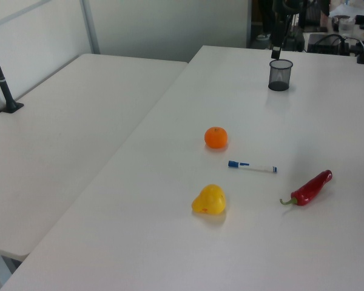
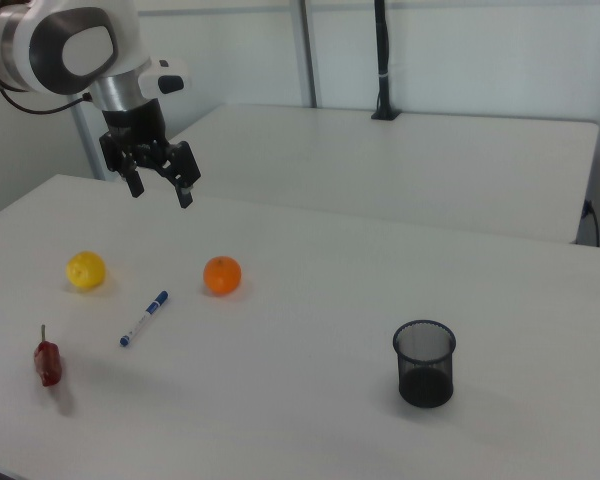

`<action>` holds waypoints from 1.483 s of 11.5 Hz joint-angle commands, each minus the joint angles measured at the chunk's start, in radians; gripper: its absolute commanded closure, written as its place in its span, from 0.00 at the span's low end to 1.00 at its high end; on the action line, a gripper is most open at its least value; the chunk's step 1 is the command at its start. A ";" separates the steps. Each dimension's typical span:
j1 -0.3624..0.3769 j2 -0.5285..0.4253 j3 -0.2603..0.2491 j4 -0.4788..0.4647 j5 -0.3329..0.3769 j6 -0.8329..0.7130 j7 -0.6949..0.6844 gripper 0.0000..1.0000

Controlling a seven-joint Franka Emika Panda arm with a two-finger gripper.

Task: Place marker
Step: 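Move the open gripper above the blue-capped white marker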

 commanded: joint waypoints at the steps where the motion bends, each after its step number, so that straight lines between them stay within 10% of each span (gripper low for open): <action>1: 0.016 -0.005 -0.012 -0.004 -0.011 0.011 -0.009 0.00; 17: 0.138 0.119 -0.009 -0.050 -0.013 0.069 -0.012 0.00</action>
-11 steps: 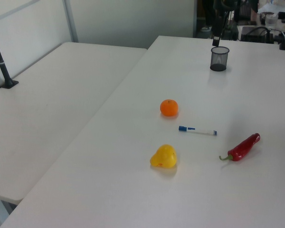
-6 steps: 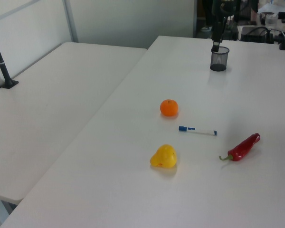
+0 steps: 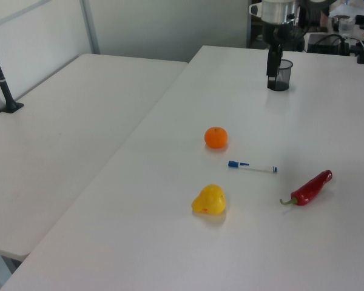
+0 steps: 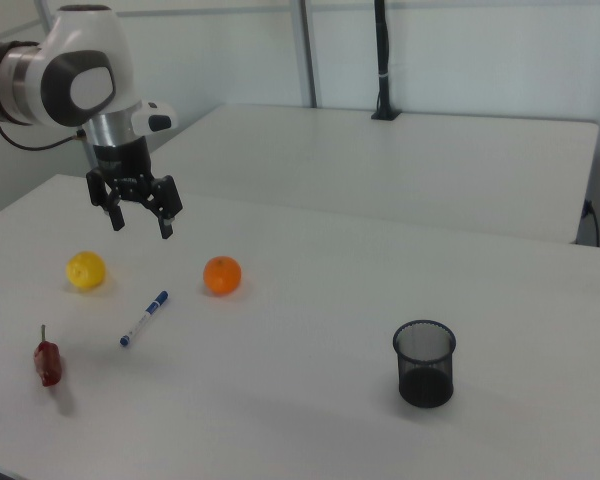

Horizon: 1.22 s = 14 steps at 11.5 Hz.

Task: Place marker
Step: 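Move the open gripper above the blue-capped white marker, then lower the open gripper around the marker and close it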

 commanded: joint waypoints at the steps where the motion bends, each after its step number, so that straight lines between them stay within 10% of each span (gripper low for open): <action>1: 0.048 0.047 -0.011 -0.021 -0.013 0.077 -0.008 0.00; 14: 0.152 0.265 0.014 -0.122 -0.155 0.473 0.329 0.00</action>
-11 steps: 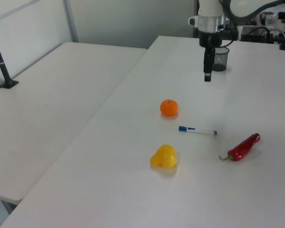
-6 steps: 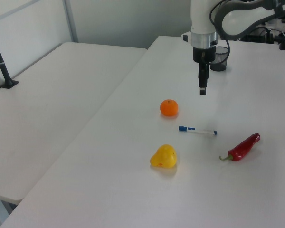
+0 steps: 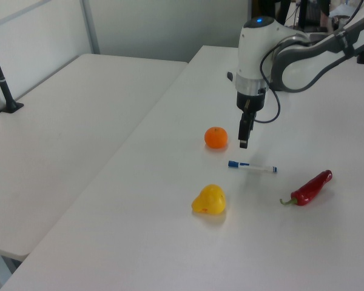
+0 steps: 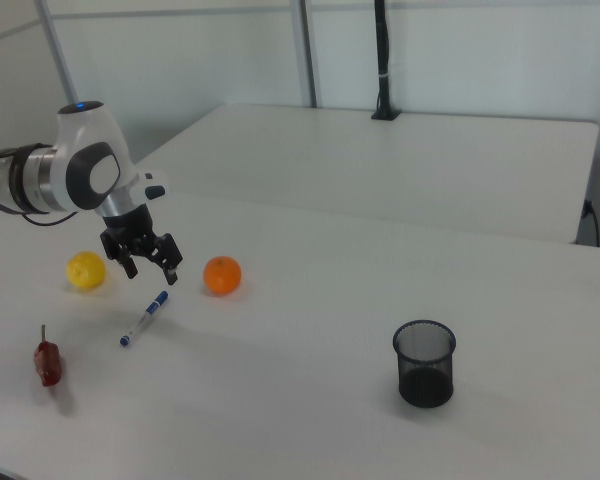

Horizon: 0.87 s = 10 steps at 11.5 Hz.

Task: Place marker
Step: 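Lower the open gripper around the marker and close it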

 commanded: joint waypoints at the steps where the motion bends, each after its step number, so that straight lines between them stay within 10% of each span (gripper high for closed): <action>1: 0.038 0.060 -0.003 -0.014 -0.099 0.085 0.152 0.00; 7: 0.029 0.114 0.029 -0.014 -0.120 0.116 0.200 0.08; 10: 0.029 0.115 0.032 -0.030 -0.144 0.119 0.200 0.49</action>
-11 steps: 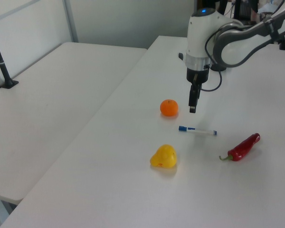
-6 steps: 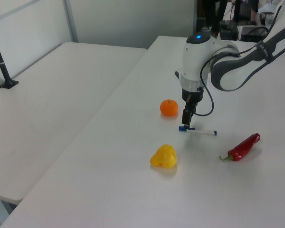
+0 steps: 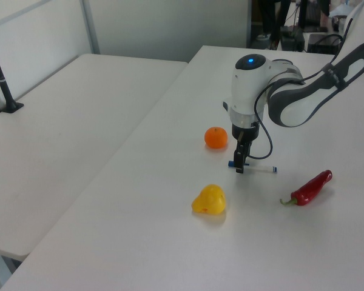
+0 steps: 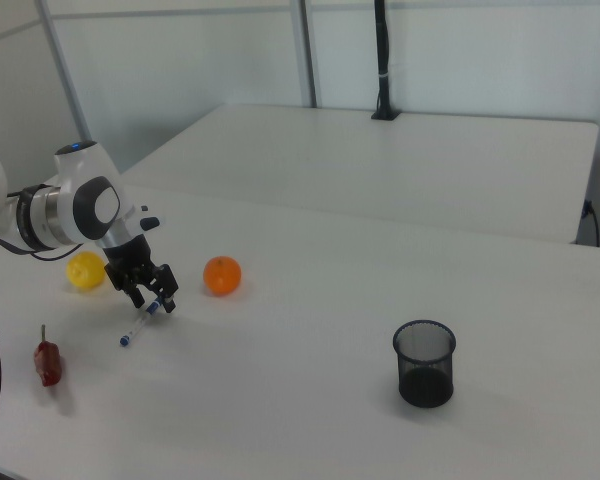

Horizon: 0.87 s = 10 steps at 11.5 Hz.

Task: Place marker
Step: 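Lower the open gripper around the marker and close it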

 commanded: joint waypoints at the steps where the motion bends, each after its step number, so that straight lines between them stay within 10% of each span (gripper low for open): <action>1: -0.001 -0.010 0.007 -0.026 -0.028 0.028 0.026 0.62; 5: -0.002 -0.013 0.010 -0.025 -0.028 0.028 0.029 1.00; 10: -0.025 -0.068 0.010 -0.022 -0.020 0.011 0.024 1.00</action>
